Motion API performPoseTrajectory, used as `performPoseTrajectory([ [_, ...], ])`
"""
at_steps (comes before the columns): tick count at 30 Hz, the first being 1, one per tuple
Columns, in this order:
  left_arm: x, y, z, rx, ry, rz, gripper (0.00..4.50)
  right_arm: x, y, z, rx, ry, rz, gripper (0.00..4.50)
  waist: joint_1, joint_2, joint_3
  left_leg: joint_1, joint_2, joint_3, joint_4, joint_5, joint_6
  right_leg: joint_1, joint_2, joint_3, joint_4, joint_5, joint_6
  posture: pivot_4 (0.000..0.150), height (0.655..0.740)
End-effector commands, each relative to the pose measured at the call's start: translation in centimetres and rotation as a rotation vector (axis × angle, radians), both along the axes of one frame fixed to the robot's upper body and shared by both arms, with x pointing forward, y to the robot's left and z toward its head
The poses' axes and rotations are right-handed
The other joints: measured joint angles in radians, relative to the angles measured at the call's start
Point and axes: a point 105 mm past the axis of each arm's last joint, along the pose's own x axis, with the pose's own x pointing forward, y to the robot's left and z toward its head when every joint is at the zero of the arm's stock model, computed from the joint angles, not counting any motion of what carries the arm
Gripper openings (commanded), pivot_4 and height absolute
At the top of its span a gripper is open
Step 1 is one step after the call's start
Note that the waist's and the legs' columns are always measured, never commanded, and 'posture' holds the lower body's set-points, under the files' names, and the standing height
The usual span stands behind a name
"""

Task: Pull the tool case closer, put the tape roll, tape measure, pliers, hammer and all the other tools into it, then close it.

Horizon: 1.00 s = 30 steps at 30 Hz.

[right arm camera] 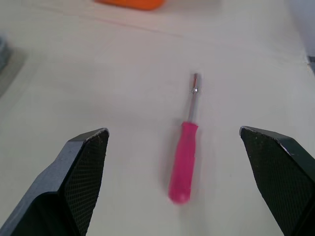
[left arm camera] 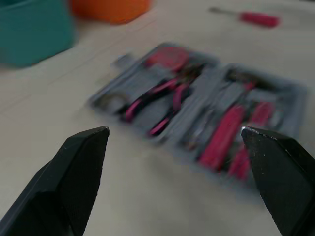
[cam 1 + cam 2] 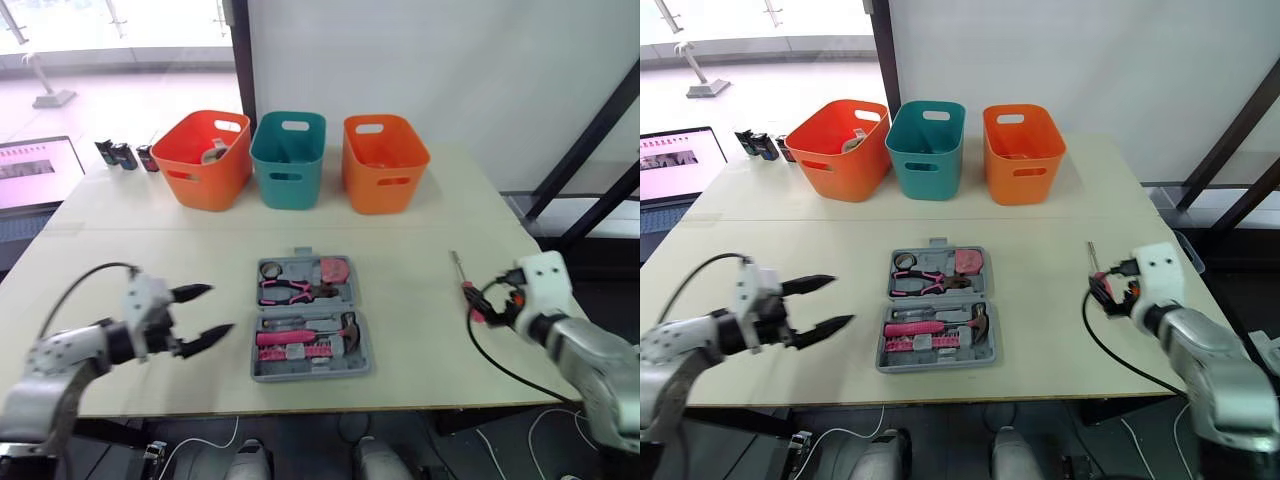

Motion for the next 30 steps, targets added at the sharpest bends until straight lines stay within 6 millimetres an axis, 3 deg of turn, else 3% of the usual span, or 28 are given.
performPoseTrajectory([
  [1,-0.6,-2.3,1.5,-0.023,-0.004,-0.080,4.49,2.0,-1.9,-0.7,-0.018,0.060,-0.168,4.50,0.001,0.001,0.001,0.000,0.000,0.000,0.000,0.000,0.000,0.000,0.000,0.000,0.001,0.000,0.001,0.150,0.7400],
  [6,-1.1,-4.4,2.9,-0.053,-0.008,-0.146,4.49,4.7,-2.7,-2.6,0.040,0.195,-0.263,4.50,0.002,0.003,0.002,0.000,0.000,0.000,0.000,0.000,0.001,-0.001,0.001,0.000,0.003,0.000,0.001,0.150,0.7400],
  [15,-1.3,-4.2,3.3,-0.039,-0.040,-0.104,4.49,6.7,-2.8,-5.2,0.071,0.297,-0.234,4.50,-0.004,0.003,0.002,0.000,0.000,-0.001,0.000,0.000,0.001,0.000,0.001,0.000,0.003,-0.001,0.003,0.150,0.7400],
  [17,-1.4,-4.1,3.1,-0.035,-0.040,-0.093,4.50,7.0,-2.7,-5.1,0.075,0.285,-0.222,3.63,-0.008,0.003,0.002,0.000,0.000,-0.001,0.001,0.000,0.001,0.000,0.001,0.000,0.003,-0.001,0.003,0.150,0.7400],
  [23,-1.4,-3.4,2.8,-0.025,-0.036,-0.061,4.50,7.2,-2.3,-2.5,0.077,0.185,-0.179,0.59,-0.013,0.005,0.003,0.000,0.000,-0.001,0.000,0.000,0.001,0.000,0.001,0.000,0.003,-0.001,0.003,0.150,0.7400],
  [24,-1.4,-3.3,2.7,-0.021,-0.036,-0.058,4.50,7.0,-2.1,-2.0,0.071,0.171,-0.169,0.37,-0.014,0.005,0.004,0.000,0.000,-0.001,0.001,0.000,0.001,0.000,0.001,0.000,0.003,-0.001,0.003,0.150,0.7400],
  [26,-1.3,-3.1,2.7,-0.017,-0.037,-0.051,4.50,6.4,-1.2,-0.6,0.085,0.136,-0.129,0.37,-0.014,0.005,0.004,0.000,0.000,-0.001,0.001,0.000,0.001,0.000,0.001,0.000,0.003,-0.001,0.003,0.150,0.7400],
  [28,-1.1,-2.8,2.7,-0.015,-0.039,-0.040,4.50,5.0,1.3,1.3,0.138,0.104,-0.043,0.37,-0.013,0.007,0.004,0.000,0.000,-0.001,0.000,0.000,0.001,0.000,0.001,0.000,0.003,-0.001,0.003,0.150,0.7400],
  [30,-0.9,-2.4,2.7,-0.011,-0.040,-0.028,4.50,3.2,3.6,1.7,0.163,0.119,0.007,0.37,-0.015,0.007,0.005,0.000,0.000,-0.002,-0.001,0.000,0.001,-0.001,0.002,0.000,0.004,-0.001,0.004,0.150,0.7400],
])
